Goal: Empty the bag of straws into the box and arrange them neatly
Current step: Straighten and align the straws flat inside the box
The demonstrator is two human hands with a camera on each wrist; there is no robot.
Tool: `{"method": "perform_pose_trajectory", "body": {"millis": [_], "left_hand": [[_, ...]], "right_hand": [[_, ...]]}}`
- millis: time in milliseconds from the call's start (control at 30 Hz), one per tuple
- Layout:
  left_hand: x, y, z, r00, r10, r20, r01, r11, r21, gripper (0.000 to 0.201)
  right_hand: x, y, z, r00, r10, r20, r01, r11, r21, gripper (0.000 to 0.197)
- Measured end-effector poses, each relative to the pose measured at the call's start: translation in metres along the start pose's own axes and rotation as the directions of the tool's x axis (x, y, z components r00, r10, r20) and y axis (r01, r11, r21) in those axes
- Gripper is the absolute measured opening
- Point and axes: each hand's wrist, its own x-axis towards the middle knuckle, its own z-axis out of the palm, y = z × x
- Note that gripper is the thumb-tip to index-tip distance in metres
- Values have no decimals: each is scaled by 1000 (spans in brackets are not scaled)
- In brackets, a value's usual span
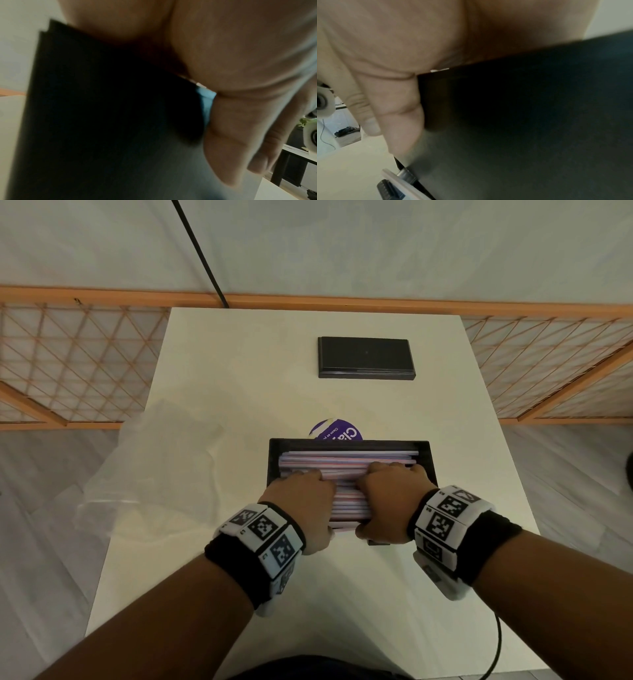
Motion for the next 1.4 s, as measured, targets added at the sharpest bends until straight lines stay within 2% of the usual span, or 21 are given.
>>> {"method": "perform_pose_trajectory", "body": {"millis": [100,167,333,433,500,700,1100,1167,1333,1400], "left_hand": [[0,0,2,1000,1,-7,-2,1000,-20,51],[-1,1,2,1000,-2,-18,1,1000,-29,52],[-6,-1,-2,997,8,-72,-10,1000,-29,54],[-7,-3,-4,1000,13,-28,-15,997,-79,50],[-5,-3,-3,1000,14,7,-14,997,-72,46],[1,0,3,998,-2,61,6,998,-59,45],[3,1,0,998,-21,55,25,997,-71,46],[-3,2,-4,1000,-16,23,18,996,-82,45],[-29,-2,-17,984,-1,-177,-19,994,-107,49],[-33,-4,-18,981,10,-192,-37,990,-136,44]], "right_hand": [[1,0,2,1000,5,5,-6,998,55,55],[0,-1,3,1000,-3,-9,4,998,65,50],[-5,0,-2,997,-54,-56,50,997,-65,51],[-7,2,-4,995,-86,-42,85,996,-6,32],[-6,2,-4,996,-87,-27,87,996,4,26],[3,-1,7,998,-52,39,52,999,12,36],[5,1,9,998,-50,35,48,997,68,28],[3,1,7,998,-56,21,55,997,63,28],[-9,5,-3,992,-104,-73,109,991,73,39],[-16,10,-8,983,-121,-136,131,989,68,42]]}}
